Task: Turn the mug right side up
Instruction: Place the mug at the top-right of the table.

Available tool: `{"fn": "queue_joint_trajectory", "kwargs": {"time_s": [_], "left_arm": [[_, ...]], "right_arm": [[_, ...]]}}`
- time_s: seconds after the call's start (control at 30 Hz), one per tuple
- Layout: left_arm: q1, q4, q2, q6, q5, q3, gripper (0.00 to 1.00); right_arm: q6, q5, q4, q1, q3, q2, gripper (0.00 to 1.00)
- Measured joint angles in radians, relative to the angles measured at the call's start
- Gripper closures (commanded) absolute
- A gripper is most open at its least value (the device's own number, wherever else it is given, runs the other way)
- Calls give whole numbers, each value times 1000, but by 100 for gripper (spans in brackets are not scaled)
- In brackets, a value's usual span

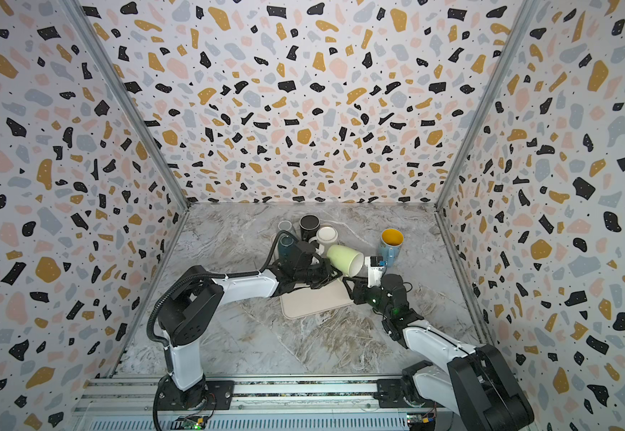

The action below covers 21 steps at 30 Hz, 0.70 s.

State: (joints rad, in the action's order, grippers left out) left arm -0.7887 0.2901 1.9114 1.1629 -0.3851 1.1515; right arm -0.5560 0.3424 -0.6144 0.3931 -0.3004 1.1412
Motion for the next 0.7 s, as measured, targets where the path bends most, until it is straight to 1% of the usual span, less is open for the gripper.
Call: {"fn": "queue_joint_trajectory", "kwargs": {"time_s": [0.3,0.7], "left_arm": [[-8,11,0,5,0,0,100],[-10,19,0,7,0,0,100]], "right_arm": [[2,-14,-8,0,-15,31,61],[-6,-34,-16,4,-16,39,70]]}}
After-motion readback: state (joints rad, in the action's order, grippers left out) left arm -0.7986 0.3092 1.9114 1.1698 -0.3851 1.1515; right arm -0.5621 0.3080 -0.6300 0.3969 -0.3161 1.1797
